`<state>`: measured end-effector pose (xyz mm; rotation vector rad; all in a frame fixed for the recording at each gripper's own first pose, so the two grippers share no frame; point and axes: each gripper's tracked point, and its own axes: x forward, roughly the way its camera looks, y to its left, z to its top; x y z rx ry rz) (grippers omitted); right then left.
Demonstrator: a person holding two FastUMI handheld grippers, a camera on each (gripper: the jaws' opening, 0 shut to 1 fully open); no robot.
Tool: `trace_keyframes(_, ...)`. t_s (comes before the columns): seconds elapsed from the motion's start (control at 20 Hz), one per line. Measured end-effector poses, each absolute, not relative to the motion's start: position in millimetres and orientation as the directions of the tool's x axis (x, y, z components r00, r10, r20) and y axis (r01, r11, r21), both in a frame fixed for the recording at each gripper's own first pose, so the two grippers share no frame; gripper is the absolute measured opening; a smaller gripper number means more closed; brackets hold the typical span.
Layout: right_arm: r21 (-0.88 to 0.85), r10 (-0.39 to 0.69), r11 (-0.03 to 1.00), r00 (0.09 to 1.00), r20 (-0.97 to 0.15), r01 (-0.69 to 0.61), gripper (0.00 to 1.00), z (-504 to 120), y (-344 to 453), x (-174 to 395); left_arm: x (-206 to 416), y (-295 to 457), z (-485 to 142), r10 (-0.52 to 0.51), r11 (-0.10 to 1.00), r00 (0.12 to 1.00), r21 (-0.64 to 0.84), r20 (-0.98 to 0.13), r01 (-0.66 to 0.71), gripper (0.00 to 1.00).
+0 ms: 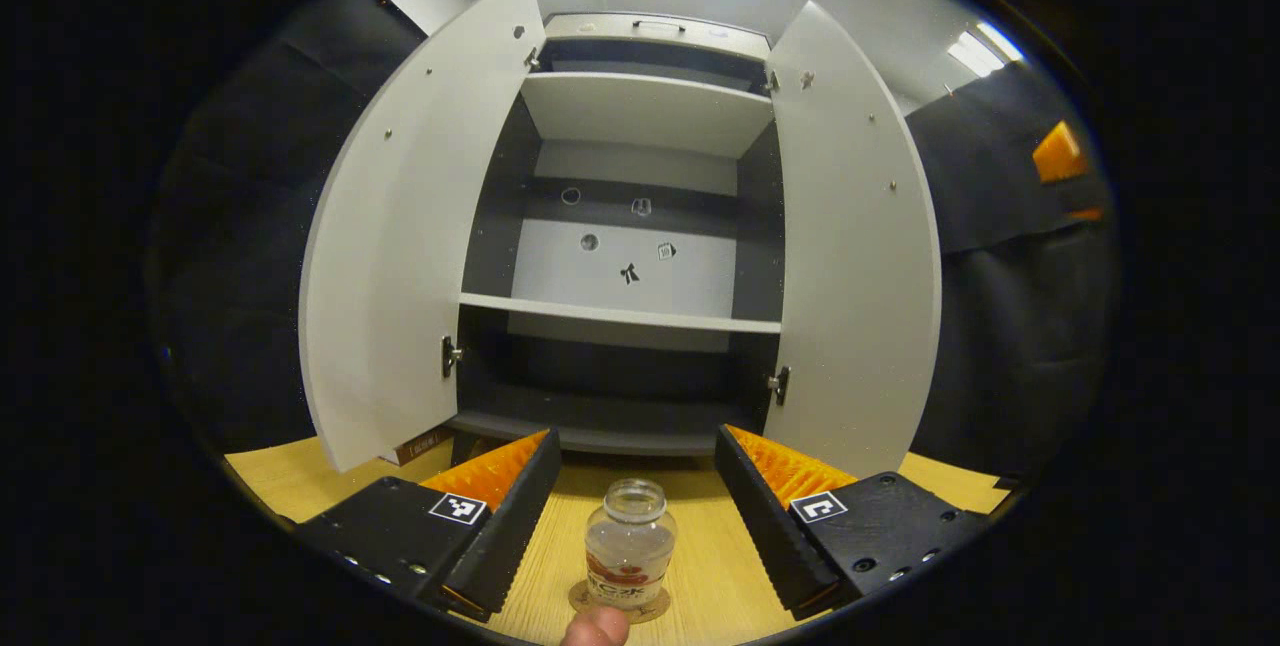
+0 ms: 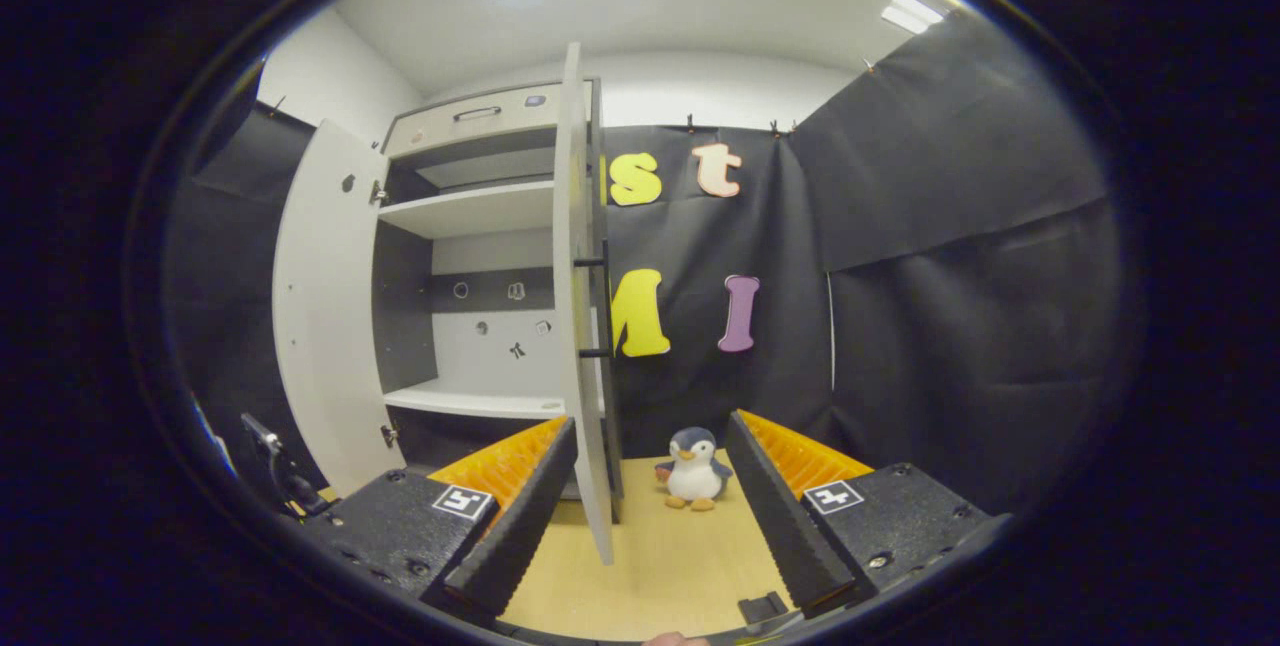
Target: Grasp the bottle in the cabinet with the left hand and place it on the coaster, then close the right door with the right hand and the left door with the left hand.
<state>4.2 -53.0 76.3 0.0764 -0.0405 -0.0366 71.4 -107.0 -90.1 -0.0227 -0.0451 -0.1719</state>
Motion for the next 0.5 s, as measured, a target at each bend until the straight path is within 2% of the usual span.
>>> trace_keyframes(0.2, 0.083, -0.029, 0.996, 0.998, 0.054, 0.025, 0.98, 70, -56, 16, 71, -92, -39, -0.155, 0.988, 0.985, 0.013, 0.081, 0.154, 0.94)
trace_keyframes(0.25, 0.08, -0.028, 0.997, 0.998, 0.063, 0.023, 0.98, 73, -57, 23, 71, -89, -32, -0.154, 0.988, 0.984, 0.021, 0.084, 0.153, 0.91)
trace_keyframes(0.35, 0.081, -0.03, 0.996, 0.997, 0.076, 0.023, 0.98, 77, -62, 40, 66, -80, -24, -0.144, 0.989, 0.986, 0.049, 0.08, 0.14, 0.94)
trace_keyframes(0.5, 0.1, 0.008, 0.995, 0.994, 0.107, -0.019, 0.98, 96, -64, 74, 50, -77, -15, -0.158, 0.986, 0.985, 0.061, 0.062, 0.154, 0.93)
